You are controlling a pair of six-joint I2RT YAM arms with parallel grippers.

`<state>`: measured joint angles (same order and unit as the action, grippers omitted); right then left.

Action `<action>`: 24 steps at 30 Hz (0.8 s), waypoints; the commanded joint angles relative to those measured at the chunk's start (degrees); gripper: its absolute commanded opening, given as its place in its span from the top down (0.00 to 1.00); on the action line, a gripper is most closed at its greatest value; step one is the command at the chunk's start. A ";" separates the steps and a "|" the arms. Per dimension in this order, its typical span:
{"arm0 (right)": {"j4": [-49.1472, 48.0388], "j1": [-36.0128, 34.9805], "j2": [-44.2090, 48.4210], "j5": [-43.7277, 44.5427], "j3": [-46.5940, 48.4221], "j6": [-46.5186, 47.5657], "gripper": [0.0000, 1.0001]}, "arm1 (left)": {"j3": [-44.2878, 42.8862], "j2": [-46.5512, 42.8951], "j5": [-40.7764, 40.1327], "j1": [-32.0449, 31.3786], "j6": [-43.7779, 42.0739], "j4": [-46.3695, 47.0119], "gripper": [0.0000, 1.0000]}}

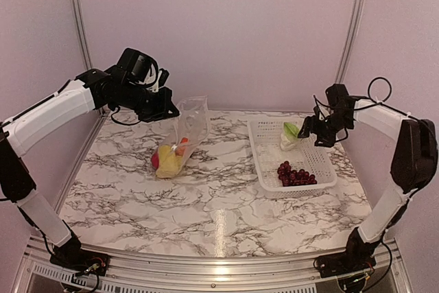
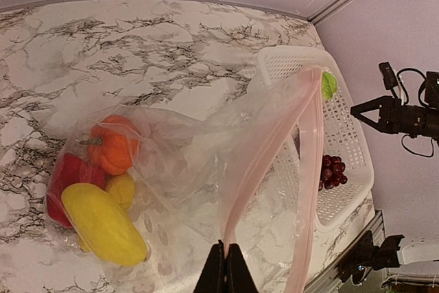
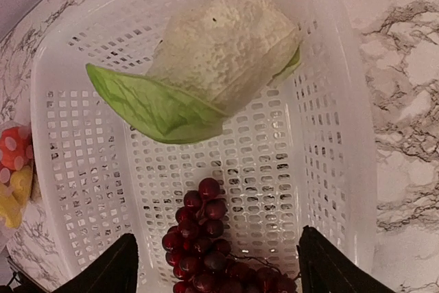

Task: Place the food in the zip-top bag and seal the zipper
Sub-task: Place the fake vegetable in the bin, then pick up the fake vegetable from the bin.

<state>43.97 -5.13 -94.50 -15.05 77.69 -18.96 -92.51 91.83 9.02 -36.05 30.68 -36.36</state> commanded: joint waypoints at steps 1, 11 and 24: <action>-8.06 0.74 -3.14 -3.37 -0.85 -4.71 0.20 | 0.40 -0.60 0.04 0.37 -0.18 0.29 1.00; -9.99 0.82 -10.96 0.00 6.15 -12.22 0.16 | 0.48 -1.03 0.09 0.37 -0.09 0.19 1.00; -19.81 0.47 -17.42 -1.24 5.93 -19.75 0.17 | 1.95 -2.91 -1.16 0.37 -1.06 -1.17 1.00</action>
<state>28.58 -4.75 -110.06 -17.52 83.40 -35.48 -91.83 90.96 8.67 -36.05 30.52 -36.42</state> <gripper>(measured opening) 0.829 0.016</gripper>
